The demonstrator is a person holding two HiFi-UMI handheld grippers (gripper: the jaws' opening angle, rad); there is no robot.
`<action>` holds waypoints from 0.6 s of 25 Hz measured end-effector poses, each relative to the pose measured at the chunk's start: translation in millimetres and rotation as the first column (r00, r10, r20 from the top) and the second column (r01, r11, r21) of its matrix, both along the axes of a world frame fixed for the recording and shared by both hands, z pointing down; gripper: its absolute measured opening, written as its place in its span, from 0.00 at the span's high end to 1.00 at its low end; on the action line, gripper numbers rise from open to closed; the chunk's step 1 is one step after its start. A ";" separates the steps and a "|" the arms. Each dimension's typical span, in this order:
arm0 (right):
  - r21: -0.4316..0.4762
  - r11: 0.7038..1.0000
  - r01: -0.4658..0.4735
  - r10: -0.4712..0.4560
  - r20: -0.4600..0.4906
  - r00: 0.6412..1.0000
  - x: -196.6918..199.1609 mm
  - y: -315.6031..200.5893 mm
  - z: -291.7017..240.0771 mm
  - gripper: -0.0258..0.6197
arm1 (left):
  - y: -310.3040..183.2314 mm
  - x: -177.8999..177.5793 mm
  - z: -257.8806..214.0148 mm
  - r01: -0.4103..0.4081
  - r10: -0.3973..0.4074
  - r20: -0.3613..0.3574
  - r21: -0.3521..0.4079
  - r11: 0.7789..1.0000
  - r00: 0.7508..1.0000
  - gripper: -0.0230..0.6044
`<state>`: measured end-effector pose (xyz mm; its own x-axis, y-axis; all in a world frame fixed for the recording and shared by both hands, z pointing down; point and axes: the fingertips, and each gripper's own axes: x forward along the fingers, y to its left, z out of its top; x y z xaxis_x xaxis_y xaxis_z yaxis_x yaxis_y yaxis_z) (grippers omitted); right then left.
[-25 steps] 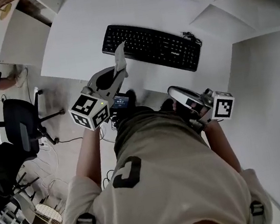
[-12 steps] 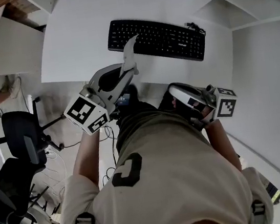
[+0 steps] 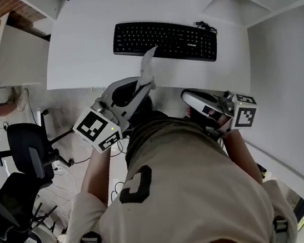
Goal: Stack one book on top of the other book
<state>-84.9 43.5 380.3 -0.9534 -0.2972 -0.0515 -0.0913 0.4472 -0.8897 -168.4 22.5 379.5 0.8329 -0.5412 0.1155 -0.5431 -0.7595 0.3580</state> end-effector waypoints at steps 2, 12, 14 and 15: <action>0.024 1.000 0.004 -0.004 0.006 1.000 10.5 10.3 -7.3 0.95 | 13.5 7.1 -10.6 0.002 -0.002 -0.005 0.005 1.000 1.000 0.91; 0.094 0.991 -0.092 0.088 0.051 0.995 108.5 77.3 -20.6 0.95 | 90.9 96.7 -19.9 -0.086 0.085 0.070 0.008 0.996 0.994 0.91; 0.100 0.989 -0.108 0.103 0.052 0.993 135.4 91.3 -21.9 0.95 | 104.5 122.9 -21.7 -0.097 0.096 0.076 0.010 0.995 0.992 0.91; 0.101 0.988 -0.114 0.109 0.053 0.993 149.5 98.5 -22.6 0.95 | 111.6 136.9 -23.2 -0.102 0.101 0.078 0.011 0.995 0.992 0.91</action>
